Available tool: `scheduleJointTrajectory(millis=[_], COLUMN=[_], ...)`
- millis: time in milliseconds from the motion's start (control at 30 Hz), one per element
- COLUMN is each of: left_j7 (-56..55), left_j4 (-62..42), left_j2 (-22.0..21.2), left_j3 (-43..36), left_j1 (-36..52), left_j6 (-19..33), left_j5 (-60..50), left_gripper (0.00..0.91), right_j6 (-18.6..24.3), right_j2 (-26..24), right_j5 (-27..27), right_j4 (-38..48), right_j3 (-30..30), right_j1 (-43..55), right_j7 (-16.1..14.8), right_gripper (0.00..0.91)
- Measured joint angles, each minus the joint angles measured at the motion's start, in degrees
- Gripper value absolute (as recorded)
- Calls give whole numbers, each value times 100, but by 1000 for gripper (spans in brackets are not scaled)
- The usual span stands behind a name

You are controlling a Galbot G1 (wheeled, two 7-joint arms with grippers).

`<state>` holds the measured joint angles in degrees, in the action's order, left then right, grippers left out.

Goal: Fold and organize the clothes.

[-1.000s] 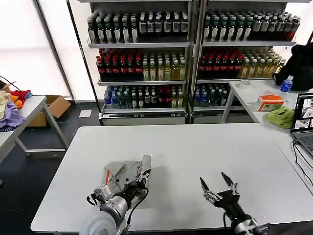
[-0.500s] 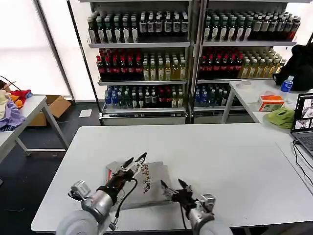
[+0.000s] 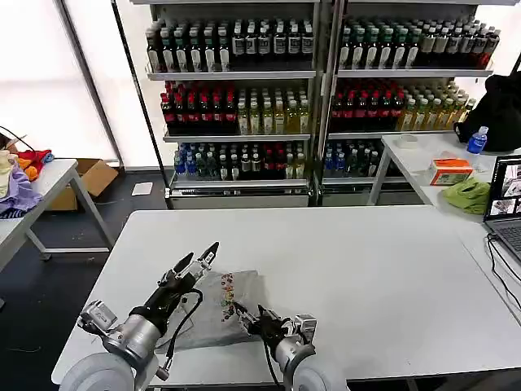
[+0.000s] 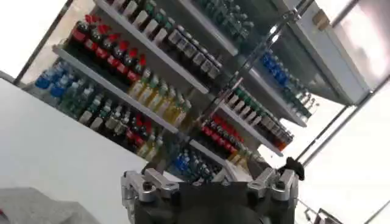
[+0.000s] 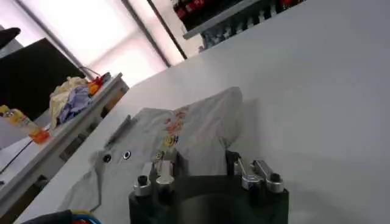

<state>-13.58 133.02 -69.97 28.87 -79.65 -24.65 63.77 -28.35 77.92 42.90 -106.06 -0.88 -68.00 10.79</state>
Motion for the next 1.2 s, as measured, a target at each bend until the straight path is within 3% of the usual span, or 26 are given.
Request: scheduleJointTrajectory(millis=[367, 733, 767, 800, 833, 1200], left_j7=[13, 57, 59, 62, 59, 6], left_j4=[-52, -204, -217, -227, -238, -173], left_j2=[48, 58, 47, 39, 26, -50], left_j3=[294, 510, 511, 511, 510, 493], left_j1=[-54, -27, -19, -14, -2, 1], left_j6=[-1, -13, -14, -17, -18, -83], left_j5=[51, 106, 106, 106, 103, 60], left_gripper=[907, 907, 907, 907, 907, 907], right_j6=[-142, -360, -372, -381, -387, -153], right_j2=[-240, -1270, -1371, -1476, -1551, -1781], right_j5=[-31, -109, -117, -139, -162, -539], right_j4=[-184, -892, -918, -940, -955, -1221], right_j3=[-229, -1410, -1551, -1698, -1805, -2596], right_j1=[-53, -684, -755, -834, -895, -1300], right_j7=[-301, -731, -757, -768, -768, -602], right_gripper=[0, 0, 91, 685, 907, 907])
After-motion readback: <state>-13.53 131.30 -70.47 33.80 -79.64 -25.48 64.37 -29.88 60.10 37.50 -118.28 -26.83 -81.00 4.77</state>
